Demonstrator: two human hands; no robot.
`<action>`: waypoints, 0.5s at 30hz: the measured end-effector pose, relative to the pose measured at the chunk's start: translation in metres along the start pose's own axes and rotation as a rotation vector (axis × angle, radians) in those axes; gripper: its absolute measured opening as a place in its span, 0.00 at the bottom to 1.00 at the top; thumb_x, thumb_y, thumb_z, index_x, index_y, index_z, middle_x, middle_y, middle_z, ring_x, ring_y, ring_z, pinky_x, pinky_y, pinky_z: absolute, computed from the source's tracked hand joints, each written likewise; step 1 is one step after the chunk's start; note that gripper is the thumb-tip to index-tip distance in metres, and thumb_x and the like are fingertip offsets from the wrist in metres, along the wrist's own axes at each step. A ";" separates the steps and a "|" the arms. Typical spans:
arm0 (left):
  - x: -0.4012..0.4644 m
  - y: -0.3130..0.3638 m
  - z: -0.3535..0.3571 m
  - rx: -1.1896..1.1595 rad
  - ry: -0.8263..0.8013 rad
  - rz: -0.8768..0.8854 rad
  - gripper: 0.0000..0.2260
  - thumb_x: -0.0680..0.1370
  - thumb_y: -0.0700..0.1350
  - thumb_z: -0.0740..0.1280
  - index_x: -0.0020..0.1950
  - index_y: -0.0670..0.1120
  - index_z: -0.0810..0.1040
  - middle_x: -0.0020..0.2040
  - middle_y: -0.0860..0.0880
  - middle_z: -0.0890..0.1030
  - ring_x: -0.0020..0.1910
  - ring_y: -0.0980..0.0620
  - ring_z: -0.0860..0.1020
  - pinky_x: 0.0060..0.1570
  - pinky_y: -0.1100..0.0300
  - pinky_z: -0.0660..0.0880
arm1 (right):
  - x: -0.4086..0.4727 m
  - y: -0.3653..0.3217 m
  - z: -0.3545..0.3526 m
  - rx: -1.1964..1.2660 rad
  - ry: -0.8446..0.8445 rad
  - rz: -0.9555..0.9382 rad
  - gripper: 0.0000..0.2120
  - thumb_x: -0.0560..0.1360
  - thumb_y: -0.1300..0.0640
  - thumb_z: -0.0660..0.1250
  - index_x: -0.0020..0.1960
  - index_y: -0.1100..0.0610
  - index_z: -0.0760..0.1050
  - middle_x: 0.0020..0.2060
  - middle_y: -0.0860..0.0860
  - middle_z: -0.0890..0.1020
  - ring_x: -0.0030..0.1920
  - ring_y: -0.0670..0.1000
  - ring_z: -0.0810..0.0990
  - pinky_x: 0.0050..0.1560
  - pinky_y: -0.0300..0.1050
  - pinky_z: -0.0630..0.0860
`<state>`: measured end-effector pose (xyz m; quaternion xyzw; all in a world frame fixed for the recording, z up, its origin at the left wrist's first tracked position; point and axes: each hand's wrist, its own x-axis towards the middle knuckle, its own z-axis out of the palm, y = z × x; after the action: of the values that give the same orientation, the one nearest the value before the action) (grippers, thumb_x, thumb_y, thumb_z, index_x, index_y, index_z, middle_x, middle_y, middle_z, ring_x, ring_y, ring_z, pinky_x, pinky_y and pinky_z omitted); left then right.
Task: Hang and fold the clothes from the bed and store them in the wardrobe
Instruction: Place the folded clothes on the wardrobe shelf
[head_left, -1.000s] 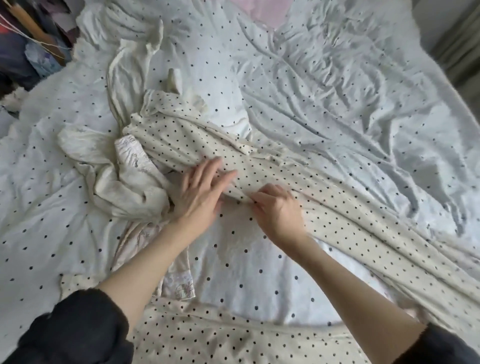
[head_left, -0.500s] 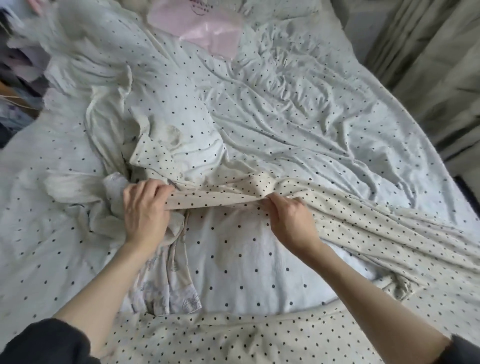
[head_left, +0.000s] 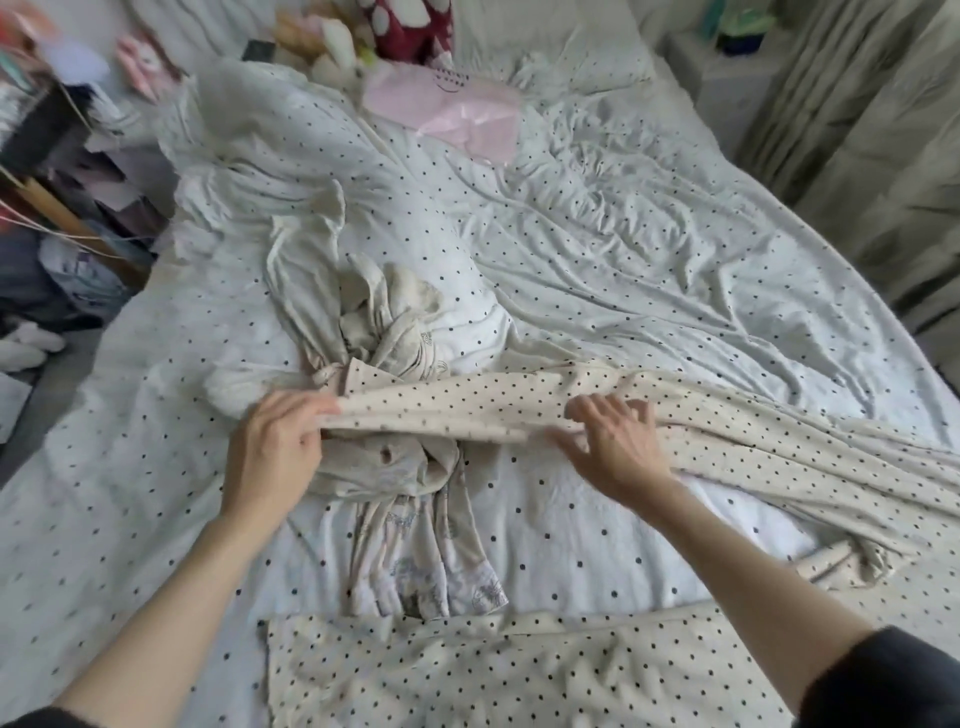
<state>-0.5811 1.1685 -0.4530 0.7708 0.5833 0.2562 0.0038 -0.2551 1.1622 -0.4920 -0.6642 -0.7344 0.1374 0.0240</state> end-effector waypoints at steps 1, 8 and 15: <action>-0.016 -0.004 0.003 0.007 -0.041 0.040 0.18 0.58 0.19 0.69 0.41 0.36 0.83 0.42 0.40 0.83 0.42 0.39 0.81 0.44 0.45 0.76 | -0.004 -0.004 0.012 -0.104 -0.088 -0.039 0.29 0.75 0.32 0.50 0.66 0.50 0.65 0.63 0.49 0.73 0.64 0.50 0.69 0.69 0.55 0.57; -0.061 -0.029 0.020 -0.044 -0.226 -0.043 0.21 0.60 0.19 0.67 0.45 0.38 0.84 0.47 0.43 0.84 0.46 0.47 0.81 0.51 0.49 0.72 | -0.011 -0.027 0.065 -0.229 -0.038 -0.029 0.33 0.74 0.45 0.66 0.73 0.53 0.59 0.68 0.55 0.67 0.70 0.53 0.63 0.70 0.59 0.53; 0.012 -0.038 -0.001 -0.109 -0.012 -0.136 0.20 0.65 0.21 0.59 0.47 0.37 0.82 0.48 0.42 0.82 0.46 0.43 0.80 0.49 0.56 0.72 | 0.025 -0.022 0.010 -0.224 0.201 0.139 0.17 0.73 0.64 0.63 0.61 0.59 0.72 0.57 0.57 0.76 0.59 0.58 0.73 0.59 0.56 0.62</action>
<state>-0.6136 1.1913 -0.4594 0.7297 0.6193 0.2822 0.0664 -0.2813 1.1835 -0.4999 -0.7225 -0.6912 -0.0112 0.0134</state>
